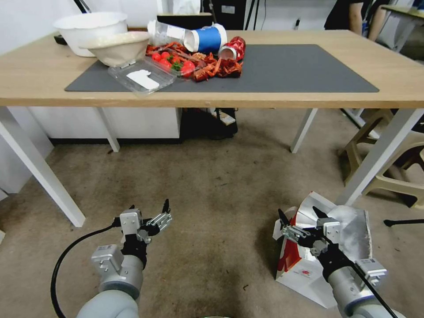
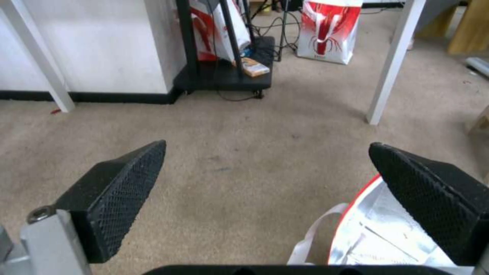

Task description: Pick up the food delivery bag from the floor and place it on the table.

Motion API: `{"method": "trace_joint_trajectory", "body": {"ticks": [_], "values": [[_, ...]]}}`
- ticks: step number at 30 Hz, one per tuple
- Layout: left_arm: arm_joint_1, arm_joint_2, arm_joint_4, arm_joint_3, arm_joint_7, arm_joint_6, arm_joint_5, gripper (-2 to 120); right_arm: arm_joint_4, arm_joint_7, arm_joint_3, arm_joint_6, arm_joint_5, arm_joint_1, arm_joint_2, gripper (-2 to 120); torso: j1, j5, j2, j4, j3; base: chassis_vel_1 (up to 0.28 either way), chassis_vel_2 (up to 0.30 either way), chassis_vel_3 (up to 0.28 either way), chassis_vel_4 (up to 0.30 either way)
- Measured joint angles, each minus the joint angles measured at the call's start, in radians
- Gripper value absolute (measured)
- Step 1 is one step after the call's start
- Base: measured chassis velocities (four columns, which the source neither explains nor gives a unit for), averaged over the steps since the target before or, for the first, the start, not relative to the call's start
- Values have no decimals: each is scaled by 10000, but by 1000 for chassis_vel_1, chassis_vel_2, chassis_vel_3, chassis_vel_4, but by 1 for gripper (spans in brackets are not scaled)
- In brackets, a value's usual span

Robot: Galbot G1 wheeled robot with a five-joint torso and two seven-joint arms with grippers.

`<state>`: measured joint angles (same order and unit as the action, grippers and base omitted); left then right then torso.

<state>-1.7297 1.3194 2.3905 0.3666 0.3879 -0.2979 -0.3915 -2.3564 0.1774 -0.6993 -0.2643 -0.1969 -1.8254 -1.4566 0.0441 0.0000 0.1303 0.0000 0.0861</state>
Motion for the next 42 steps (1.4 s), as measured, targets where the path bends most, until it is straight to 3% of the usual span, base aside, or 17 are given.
{"method": "trace_joint_trajectory", "body": {"ticks": [12,26,31,42], "values": [[-9,-6,2,-37,14,137,-60,100,-51,93,-15,11,86,-98,5,100,-59,0,-598,0,-538,0,0,0,0],[-7,-32,27,-23,15,137,-73,100,-71,94,-17,12,88,-96,-7,100,-65,0,-737,0,-673,0,0,0,0],[-28,-38,41,-13,11,129,-77,100,-87,95,-11,14,109,-102,-12,100,-73,0,-941,0,-862,0,0,0,0],[-58,-33,51,-15,1,124,-70,100,-101,104,-10,32,126,-125,-17,100,-100,0,-1065,0,-861,0,0,0,0]]}}
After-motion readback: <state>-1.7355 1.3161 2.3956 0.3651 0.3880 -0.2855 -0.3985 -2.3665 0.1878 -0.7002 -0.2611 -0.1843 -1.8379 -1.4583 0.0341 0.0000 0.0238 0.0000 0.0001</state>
